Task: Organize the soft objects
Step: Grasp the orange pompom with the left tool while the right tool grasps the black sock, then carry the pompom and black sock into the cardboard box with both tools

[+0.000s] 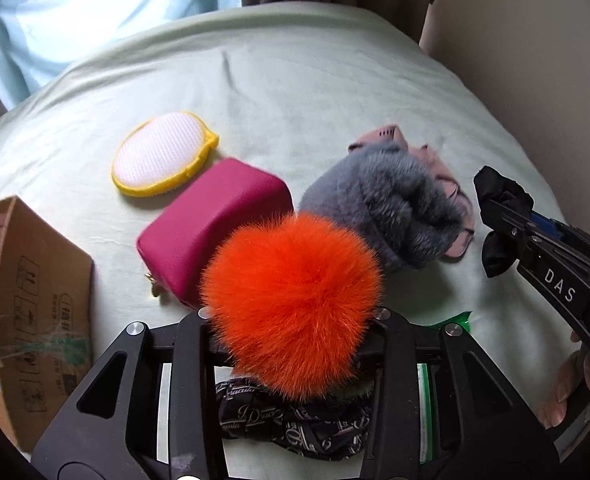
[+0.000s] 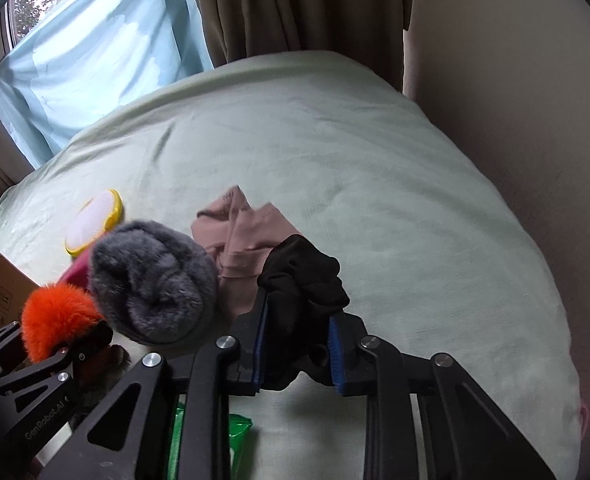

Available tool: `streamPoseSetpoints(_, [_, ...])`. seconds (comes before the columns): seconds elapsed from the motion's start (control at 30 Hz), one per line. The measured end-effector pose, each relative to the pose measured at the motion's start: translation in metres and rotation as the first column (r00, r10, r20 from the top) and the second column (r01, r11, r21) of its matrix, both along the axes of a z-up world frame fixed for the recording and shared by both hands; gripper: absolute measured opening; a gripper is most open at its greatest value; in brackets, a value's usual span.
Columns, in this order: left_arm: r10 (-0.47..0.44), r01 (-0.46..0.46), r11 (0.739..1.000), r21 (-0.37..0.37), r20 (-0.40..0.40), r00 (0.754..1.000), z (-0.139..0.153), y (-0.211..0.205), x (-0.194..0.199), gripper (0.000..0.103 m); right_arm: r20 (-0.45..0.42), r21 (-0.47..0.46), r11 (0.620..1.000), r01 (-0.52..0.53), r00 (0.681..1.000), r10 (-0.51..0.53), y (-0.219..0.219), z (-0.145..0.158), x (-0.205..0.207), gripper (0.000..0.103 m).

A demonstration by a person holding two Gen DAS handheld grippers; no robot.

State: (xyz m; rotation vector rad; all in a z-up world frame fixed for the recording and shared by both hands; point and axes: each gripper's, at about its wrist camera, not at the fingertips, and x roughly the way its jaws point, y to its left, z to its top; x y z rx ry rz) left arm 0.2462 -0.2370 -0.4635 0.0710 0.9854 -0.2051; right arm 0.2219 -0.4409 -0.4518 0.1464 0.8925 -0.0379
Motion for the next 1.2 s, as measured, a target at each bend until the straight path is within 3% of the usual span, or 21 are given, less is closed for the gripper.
streamPoseSetpoints(0.33, [0.019, -0.014, 0.999, -0.052, 0.087, 0.996, 0.084, 0.011, -0.015, 0.033, 0.075, -0.016, 1.0, -0.002, 0.997, 0.003, 0.011, 0.083, -0.031, 0.023])
streamPoseSetpoints(0.7, [0.057, -0.04, 0.993, -0.107, 0.156, 0.986, 0.223, 0.041, -0.049, 0.033, 0.148, -0.059, 0.998, -0.024, 0.988, 0.033, 0.041, 0.215, -0.071, 0.023])
streamPoseSetpoints(0.93, [0.123, -0.096, 0.984, -0.147, 0.183, 0.976, 0.288, 0.096, -0.062, 0.033, 0.196, -0.067, 0.994, -0.091, 0.975, 0.103, 0.096, 0.289, -0.094, 0.023])
streamPoseSetpoints(1.2, [0.166, -0.143, 0.982, -0.122, 0.206, 0.964, 0.312, 0.186, -0.063, 0.033, 0.218, -0.035, 0.987, -0.156, 0.963, 0.159, 0.187, 0.32, -0.104, 0.023])
